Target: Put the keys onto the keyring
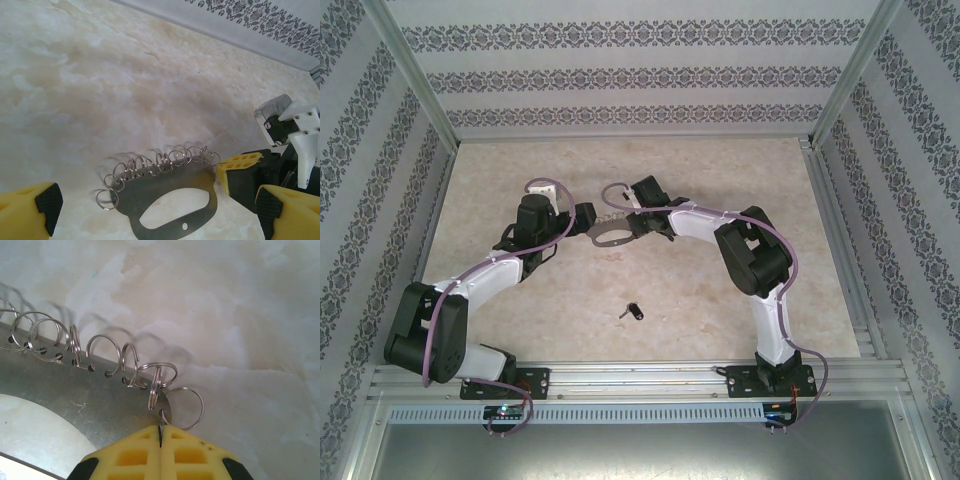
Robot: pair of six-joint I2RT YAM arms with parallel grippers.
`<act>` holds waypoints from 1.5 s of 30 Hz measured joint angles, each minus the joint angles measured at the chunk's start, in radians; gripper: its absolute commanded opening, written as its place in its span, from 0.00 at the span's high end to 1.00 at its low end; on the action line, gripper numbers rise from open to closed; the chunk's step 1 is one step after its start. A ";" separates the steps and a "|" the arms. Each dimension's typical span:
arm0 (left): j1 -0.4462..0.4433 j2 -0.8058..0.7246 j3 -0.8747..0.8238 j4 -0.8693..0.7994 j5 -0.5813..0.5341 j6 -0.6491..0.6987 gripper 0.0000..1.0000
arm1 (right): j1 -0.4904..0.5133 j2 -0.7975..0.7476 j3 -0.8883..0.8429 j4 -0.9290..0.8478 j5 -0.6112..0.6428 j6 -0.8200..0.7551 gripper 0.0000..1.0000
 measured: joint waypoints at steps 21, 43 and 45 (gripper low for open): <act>0.000 0.000 0.000 0.001 0.056 -0.026 0.00 | -0.085 -0.241 -0.340 0.238 -0.229 0.132 1.00; -0.013 -0.087 0.059 0.016 0.266 -0.063 0.00 | -0.118 -0.677 -0.652 0.560 -0.402 0.169 1.00; -0.019 -0.095 0.059 0.016 0.279 -0.069 0.00 | -0.125 -0.694 -0.658 0.566 -0.422 0.170 1.00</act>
